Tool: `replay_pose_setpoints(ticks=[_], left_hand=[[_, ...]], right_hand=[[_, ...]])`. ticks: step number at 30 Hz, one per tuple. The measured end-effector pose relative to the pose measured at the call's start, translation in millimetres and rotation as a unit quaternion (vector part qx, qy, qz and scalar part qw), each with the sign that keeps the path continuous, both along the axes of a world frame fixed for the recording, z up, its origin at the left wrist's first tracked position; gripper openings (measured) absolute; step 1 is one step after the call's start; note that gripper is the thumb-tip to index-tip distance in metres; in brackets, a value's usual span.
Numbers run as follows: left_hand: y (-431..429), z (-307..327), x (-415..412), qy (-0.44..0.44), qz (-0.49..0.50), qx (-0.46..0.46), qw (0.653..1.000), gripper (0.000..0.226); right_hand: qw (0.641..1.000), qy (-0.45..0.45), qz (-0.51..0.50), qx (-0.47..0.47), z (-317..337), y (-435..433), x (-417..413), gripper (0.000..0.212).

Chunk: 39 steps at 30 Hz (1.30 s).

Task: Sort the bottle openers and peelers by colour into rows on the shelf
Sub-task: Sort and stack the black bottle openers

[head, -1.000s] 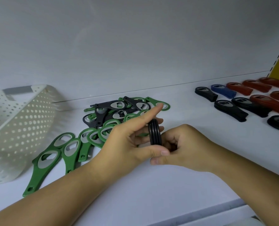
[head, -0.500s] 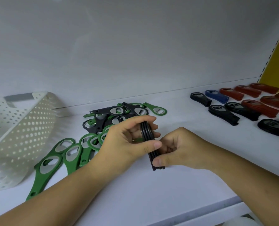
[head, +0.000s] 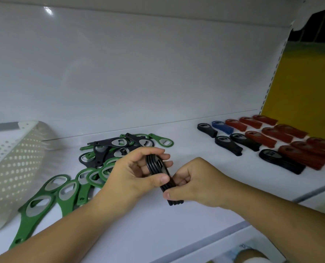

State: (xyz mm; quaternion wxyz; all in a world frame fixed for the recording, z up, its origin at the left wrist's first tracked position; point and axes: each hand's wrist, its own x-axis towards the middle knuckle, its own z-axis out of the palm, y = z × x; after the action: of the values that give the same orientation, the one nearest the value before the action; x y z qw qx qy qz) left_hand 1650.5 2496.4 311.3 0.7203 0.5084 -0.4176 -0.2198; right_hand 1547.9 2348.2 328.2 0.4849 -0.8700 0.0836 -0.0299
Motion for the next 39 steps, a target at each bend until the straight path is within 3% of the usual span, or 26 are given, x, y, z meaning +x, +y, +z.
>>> replay_pose_setpoints(ticks=[3, 5, 9, 13, 17, 23, 25, 28, 31, 34, 37, 39], left_hand=[[1, -1, 0, 0.02, -0.012, 0.04, 0.999, 0.102], [1, -3, 0, 0.008, -0.03, 0.068, 0.997, 0.112], [2, -7, -1, -0.044, -0.054, 0.108, 0.992, 0.104], [2, -9, -2, -0.067, -0.053, 0.113, 0.99, 0.08], [2, -8, -1, -0.078, -0.043, 0.123, 0.988, 0.078], [5, -3, -2, -0.104, -0.024, 0.144, 0.984, 0.076], [3, -2, -5, -0.097, -0.018, 0.153, 0.983, 0.058], [1, -2, -6, -0.102, 0.001, 0.153, 0.983, 0.026], [3, -2, 0, -0.133, 0.052, 0.151, 0.978, 0.024], [9, 5, 8, -0.187, 0.099, 0.153, 0.965, 0.018], [20, 12, 26, -0.305, 0.183, 0.2, 0.913, 0.016], [29, 18, 44, -0.407, 0.272, 0.245, 0.837, 0.022]], right_hand=[[0.999, 0.013, -0.033, -0.028, 2, -8, -9, 0.041], [0.994, 0.04, -0.073, -0.069, 7, -23, -19, 0.036], [0.962, 0.119, -0.177, -0.172, 20, -74, -46, 0.053], [0.904, 0.207, -0.247, -0.281, 32, -124, -69, 0.044], [0.87, 0.268, -0.274, -0.309, 40, -145, -76, 0.039], [0.864, 0.322, -0.24, -0.305, 46, -155, -65, 0.041], [0.857, 0.337, -0.231, -0.316, 52, -157, -66, 0.044], [0.856, 0.293, -0.27, -0.329, 65, -169, -64, 0.05], [0.882, 0.195, -0.299, -0.308, 73, -170, -42, 0.058], [0.916, 0.139, -0.245, -0.286, 62, -139, -5, 0.046], [0.95, 0.091, -0.169, -0.247, 35, -100, 41, 0.044], [0.961, 0.04, -0.155, -0.225, 16, -76, 74, 0.03]])
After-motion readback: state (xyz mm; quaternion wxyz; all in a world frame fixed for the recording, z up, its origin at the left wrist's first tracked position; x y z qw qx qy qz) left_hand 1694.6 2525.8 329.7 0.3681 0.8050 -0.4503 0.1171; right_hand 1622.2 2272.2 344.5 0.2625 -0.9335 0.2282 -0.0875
